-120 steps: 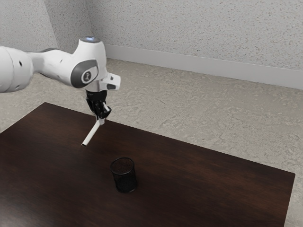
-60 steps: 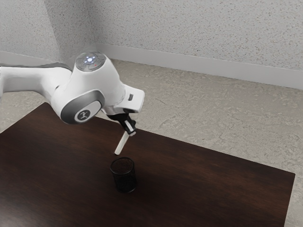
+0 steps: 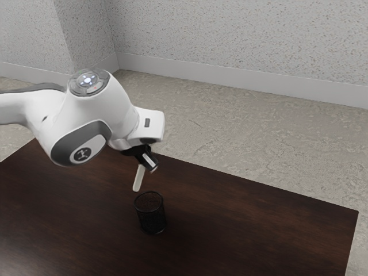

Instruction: Put the marker into the pen holder.

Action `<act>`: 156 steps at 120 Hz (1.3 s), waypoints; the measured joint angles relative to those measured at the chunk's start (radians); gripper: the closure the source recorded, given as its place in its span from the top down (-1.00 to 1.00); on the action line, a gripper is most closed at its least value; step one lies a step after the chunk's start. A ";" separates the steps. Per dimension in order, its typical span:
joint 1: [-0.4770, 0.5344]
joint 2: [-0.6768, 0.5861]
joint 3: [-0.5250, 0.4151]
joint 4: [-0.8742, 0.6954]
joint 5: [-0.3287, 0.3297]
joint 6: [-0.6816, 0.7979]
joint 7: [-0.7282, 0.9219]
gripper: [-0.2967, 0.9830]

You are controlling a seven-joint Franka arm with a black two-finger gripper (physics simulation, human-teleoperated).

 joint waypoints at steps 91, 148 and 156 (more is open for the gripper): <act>0.044 0.227 0.066 0.092 0.001 -0.075 -0.049 -0.60; 0.036 0.447 0.101 0.228 0.070 0.002 -0.033 -0.60; 0.027 0.472 0.101 0.245 0.074 0.010 -0.032 -0.60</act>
